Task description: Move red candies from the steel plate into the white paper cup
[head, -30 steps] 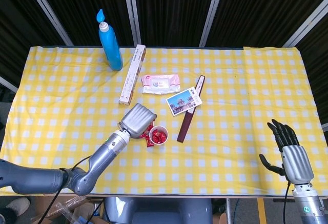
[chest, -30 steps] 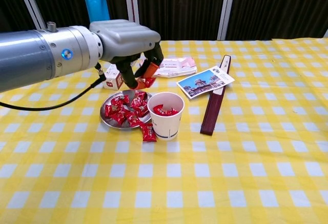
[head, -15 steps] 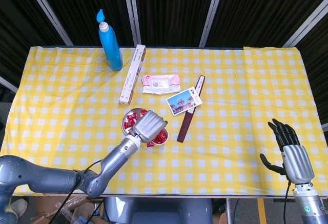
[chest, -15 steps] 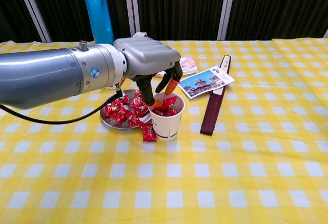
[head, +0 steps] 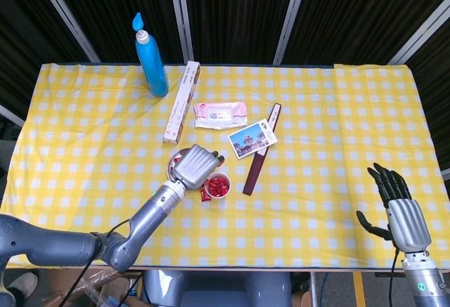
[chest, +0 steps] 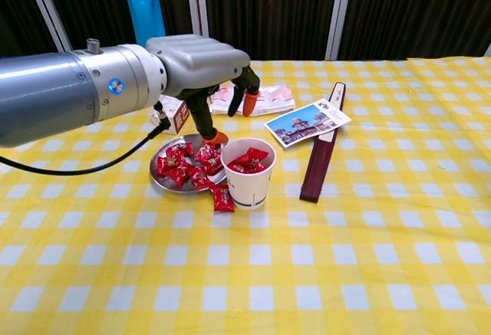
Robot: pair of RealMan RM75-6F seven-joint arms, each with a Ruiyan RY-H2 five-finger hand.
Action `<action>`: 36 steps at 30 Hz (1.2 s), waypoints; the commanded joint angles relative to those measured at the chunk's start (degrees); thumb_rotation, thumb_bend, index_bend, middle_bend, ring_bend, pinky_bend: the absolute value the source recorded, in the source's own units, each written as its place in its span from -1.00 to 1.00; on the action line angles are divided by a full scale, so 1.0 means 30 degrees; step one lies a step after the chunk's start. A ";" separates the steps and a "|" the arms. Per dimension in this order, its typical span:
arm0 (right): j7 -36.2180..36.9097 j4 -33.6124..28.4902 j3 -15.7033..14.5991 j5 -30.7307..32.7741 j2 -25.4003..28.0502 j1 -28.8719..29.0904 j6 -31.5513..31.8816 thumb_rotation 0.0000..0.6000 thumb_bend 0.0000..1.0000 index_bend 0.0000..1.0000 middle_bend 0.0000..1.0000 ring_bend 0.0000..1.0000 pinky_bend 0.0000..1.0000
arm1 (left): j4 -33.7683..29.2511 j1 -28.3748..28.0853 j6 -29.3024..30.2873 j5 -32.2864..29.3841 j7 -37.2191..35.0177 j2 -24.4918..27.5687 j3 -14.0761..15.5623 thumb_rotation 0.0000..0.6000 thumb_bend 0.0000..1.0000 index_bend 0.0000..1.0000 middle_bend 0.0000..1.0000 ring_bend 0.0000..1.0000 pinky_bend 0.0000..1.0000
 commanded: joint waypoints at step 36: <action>0.0128 -0.0038 0.0028 0.0167 0.0062 0.0044 -0.0176 1.00 -0.22 -1.00 -1.00 -1.00 -1.00 | 0.5927 0.0682 -0.4244 0.2269 -0.1990 -0.1866 0.2239 1.00 -0.45 -0.14 -0.16 0.75 0.89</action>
